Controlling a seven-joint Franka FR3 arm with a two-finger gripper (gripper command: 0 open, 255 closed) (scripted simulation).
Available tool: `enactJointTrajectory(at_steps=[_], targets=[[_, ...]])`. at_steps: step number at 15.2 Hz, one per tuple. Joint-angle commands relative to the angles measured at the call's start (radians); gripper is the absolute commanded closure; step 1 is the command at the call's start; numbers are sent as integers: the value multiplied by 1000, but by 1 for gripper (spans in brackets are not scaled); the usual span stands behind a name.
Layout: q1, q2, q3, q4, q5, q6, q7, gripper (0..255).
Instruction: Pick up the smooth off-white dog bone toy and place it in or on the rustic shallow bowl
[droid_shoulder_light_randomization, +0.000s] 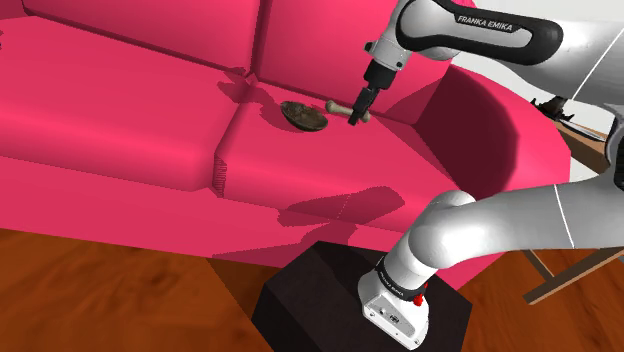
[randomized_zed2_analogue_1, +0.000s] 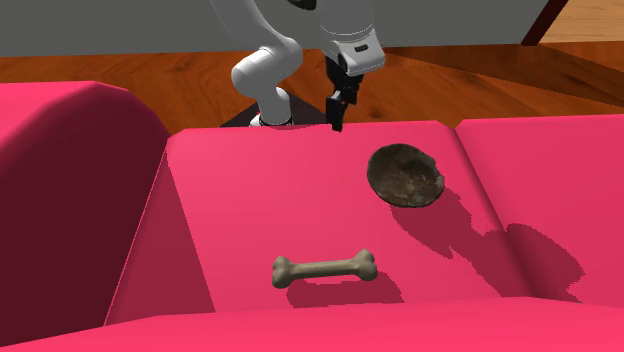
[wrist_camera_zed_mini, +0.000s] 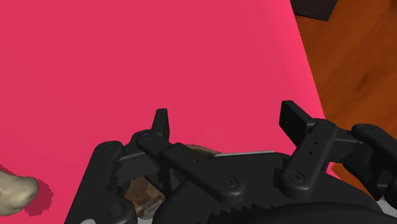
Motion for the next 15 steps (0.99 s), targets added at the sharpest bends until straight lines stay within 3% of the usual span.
enactJointTrajectory(at_steps=[1,8,15], targets=[[1,46,-46,19,-26,29,-82,0],[16,229,-206,137,-72,104,-365,0],[45,478,-354,329,-18,161,-668,0]])
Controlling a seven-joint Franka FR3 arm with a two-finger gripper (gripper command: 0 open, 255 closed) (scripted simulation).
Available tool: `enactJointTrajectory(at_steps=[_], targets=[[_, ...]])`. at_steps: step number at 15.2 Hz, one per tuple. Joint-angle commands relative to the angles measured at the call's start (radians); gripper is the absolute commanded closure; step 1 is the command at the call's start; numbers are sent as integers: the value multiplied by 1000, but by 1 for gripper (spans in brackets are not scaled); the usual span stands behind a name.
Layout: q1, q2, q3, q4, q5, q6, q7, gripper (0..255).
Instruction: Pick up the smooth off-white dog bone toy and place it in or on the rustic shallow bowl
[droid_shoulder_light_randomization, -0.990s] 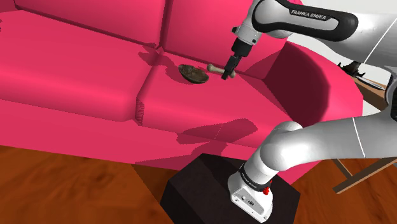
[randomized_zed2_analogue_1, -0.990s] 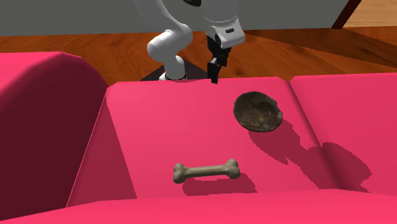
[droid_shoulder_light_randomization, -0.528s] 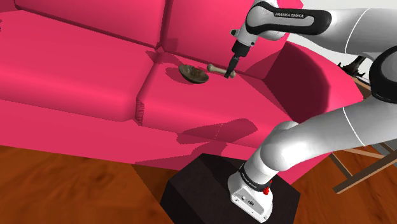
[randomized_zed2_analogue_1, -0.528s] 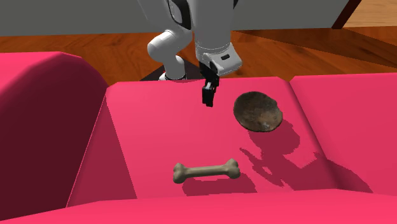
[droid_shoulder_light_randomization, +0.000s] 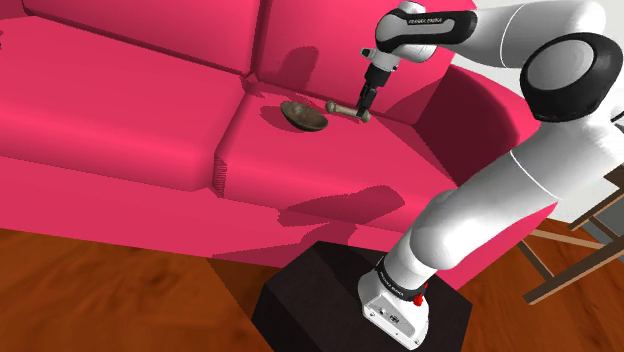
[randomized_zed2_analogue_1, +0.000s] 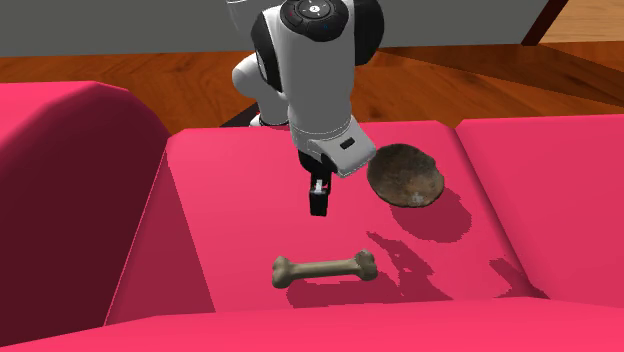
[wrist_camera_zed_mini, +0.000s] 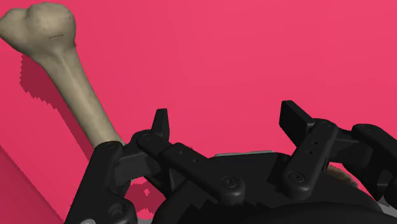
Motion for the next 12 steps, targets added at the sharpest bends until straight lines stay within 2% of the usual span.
enactJointTrajectory(at_steps=[1,5,9,12], targets=[[6,81,-40,62,32,15,-96,0],[-5,259,-98,214,129,18,-284,0],[-62,451,-113,398,245,-10,-459,0],[-67,461,-107,383,251,14,-466,0]])
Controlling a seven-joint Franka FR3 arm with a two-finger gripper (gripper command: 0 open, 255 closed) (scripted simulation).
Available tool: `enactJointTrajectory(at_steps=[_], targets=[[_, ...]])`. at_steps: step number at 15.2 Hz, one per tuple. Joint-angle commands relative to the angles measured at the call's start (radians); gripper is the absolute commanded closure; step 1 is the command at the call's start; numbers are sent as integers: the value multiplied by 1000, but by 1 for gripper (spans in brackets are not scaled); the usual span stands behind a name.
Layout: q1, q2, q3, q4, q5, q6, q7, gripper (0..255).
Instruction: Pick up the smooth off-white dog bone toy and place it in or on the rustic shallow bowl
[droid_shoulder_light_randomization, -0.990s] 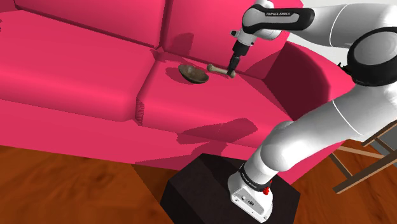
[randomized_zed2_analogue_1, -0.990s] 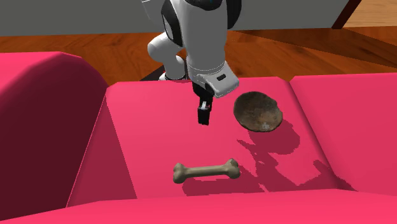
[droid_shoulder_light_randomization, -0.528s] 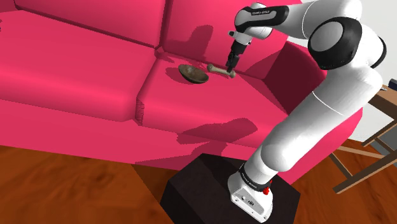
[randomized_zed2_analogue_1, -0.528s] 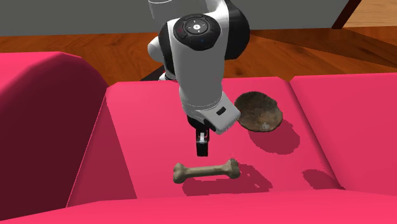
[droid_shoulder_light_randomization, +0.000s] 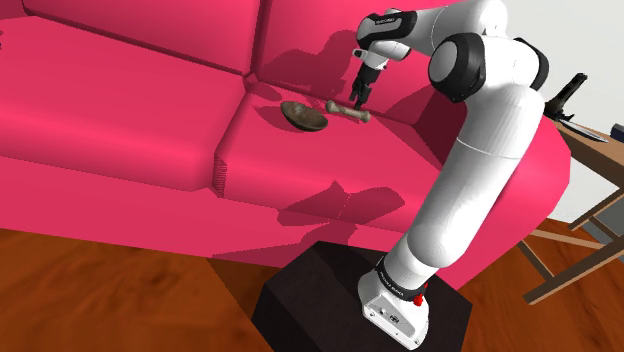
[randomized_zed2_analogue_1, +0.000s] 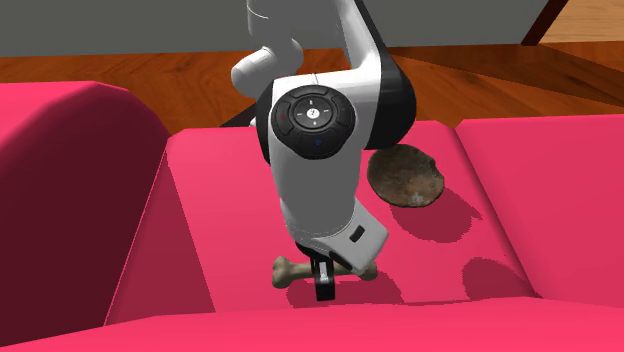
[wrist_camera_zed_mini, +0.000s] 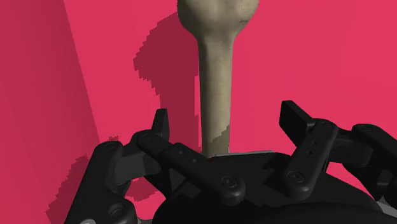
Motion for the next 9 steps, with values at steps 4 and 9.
enactJointTrajectory(at_steps=[4,9], targets=[[-3,25,6,-37,18,57,-15,0],[-4,31,7,-51,23,76,-18,0]])
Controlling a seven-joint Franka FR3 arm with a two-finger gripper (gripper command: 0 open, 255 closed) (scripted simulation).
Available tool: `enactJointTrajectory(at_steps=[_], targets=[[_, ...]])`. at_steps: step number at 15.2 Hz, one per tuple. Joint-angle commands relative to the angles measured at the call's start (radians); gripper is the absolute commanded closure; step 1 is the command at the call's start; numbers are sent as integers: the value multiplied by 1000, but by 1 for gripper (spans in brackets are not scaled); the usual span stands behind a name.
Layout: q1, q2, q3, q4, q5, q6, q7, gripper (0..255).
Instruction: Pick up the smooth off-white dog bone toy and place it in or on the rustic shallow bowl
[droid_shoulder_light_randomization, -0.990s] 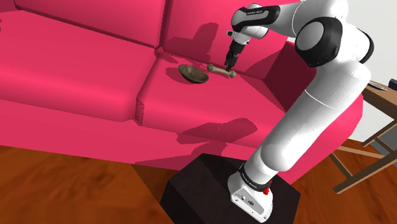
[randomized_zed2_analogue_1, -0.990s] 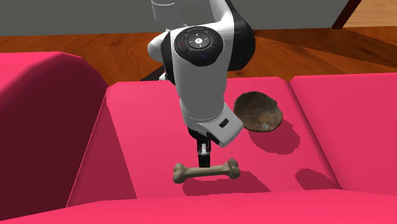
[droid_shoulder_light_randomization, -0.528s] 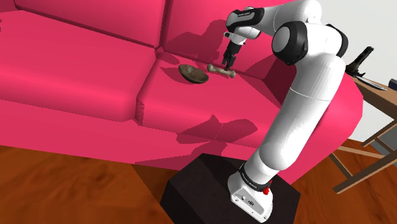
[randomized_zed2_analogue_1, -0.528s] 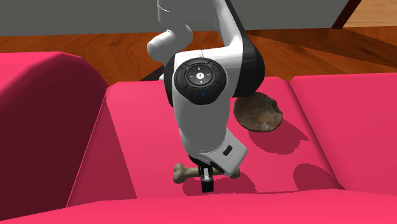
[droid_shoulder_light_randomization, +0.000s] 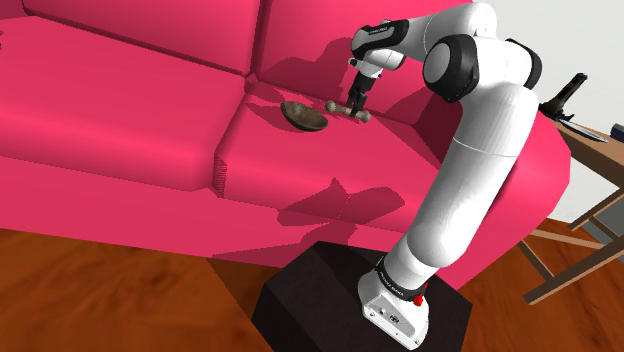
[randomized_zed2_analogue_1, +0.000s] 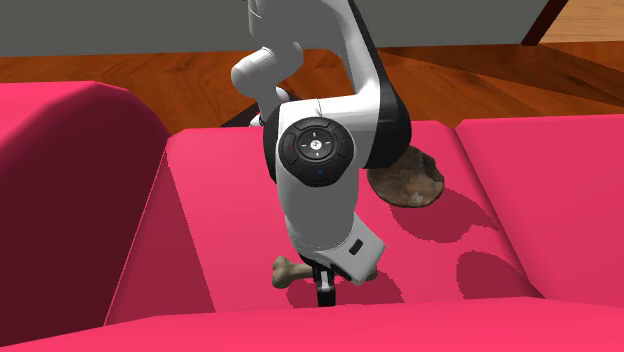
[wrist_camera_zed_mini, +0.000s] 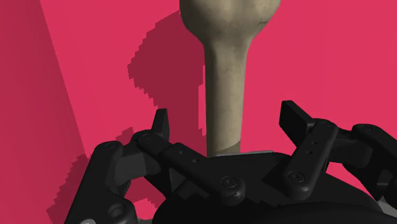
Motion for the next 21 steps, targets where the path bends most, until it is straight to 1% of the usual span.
enactJointTrajectory(at_steps=[1,4,5,14,21], targets=[[0,0,0,-1,0,1,0,0],[0,0,0,-1,0,1,0,0],[0,0,0,-1,0,1,0,255],[0,0,0,-1,0,1,0,255],[0,-17,-5,73,-16,-86,13,255]])
